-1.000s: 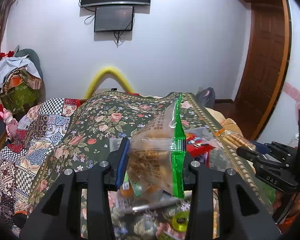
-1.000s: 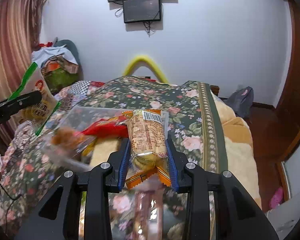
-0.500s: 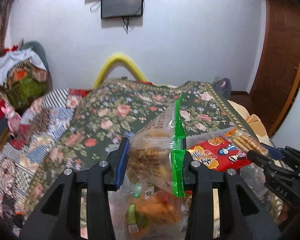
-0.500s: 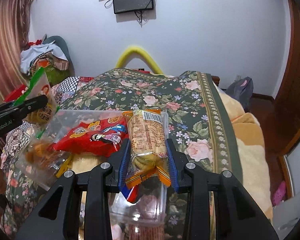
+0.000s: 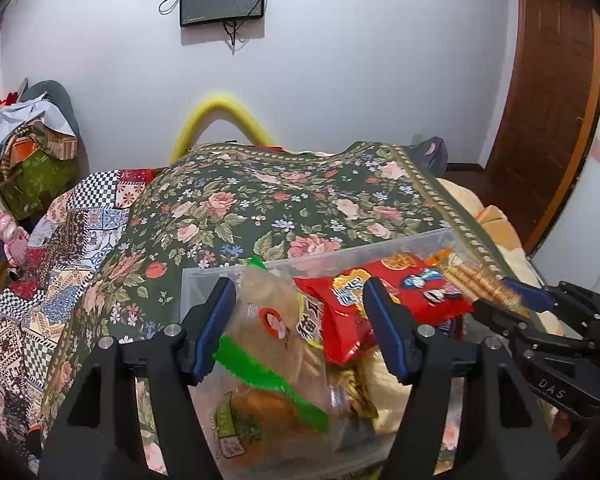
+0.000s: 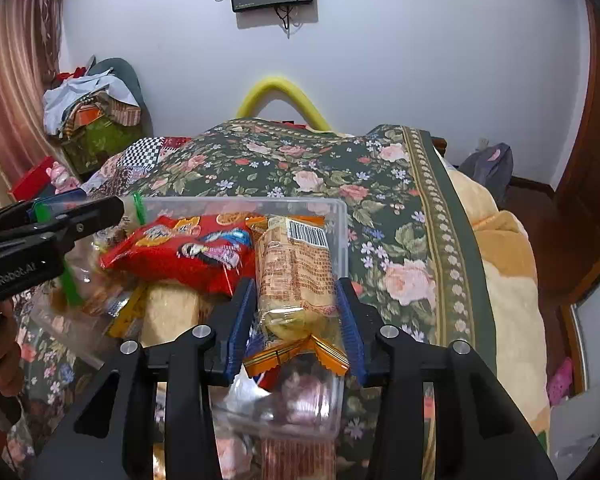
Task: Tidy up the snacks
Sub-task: 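Lift both packs over the clear box and open both tools to drop them, then grasp the green snack packet with the left tool while the right tool grasps the wafer roll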
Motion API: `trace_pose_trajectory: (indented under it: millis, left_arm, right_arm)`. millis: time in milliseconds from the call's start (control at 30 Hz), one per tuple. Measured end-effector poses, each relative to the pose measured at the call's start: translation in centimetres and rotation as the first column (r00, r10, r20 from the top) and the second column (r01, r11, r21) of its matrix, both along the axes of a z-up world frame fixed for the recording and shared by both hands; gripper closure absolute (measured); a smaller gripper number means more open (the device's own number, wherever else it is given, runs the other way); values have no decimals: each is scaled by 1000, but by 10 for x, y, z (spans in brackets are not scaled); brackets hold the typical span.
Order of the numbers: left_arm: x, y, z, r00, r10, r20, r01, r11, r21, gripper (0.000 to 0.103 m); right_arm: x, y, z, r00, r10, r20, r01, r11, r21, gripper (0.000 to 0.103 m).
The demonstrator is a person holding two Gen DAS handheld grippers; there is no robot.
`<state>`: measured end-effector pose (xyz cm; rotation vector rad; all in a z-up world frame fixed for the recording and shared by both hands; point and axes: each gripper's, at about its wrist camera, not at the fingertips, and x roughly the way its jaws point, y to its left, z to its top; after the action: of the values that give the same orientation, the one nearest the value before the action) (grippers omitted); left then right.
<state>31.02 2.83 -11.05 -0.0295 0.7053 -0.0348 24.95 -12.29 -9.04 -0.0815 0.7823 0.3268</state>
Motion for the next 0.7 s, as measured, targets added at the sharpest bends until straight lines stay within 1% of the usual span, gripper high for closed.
trace_pose_trajectory:
  millis: [33, 133, 200, 300, 400, 533, 700]
  left_arm:
    - [-3, -1, 2, 1000, -4, 3, 4, 1000, -2, 37]
    - [-14, -1, 12, 1000, -16, 19, 16, 1000, -1, 36]
    - [-24, 1, 20, 999, -23, 27, 23, 1000, -20, 36]
    - [-38, 4, 28, 999, -32, 29, 34, 998, -51, 34]
    - [-52, 7, 32, 999, -40, 27, 41, 997, -60, 33]
    - [-71, 11, 28, 999, -50, 4, 50, 997, -65, 32]
    - [-91, 14, 13, 996, -72, -48, 68, 995, -75, 32]
  right_arm:
    - [-1, 0, 0, 1000, 3, -5, -3, 1000, 4, 63]
    - [-7, -5, 4, 1000, 11, -11, -11, 1000, 20, 57]
    - [-15, -8, 9, 1000, 12, 0, -12, 1000, 22, 53]
    - [-25, -11, 16, 1000, 19, 17, -19, 1000, 16, 51]
    - [-37, -14, 22, 999, 25, 33, -26, 1000, 13, 48]
    - [-51, -21, 26, 998, 28, 48, -28, 1000, 9, 44]
    - [-66, -27, 21, 999, 37, 23, -38, 999, 5, 42]
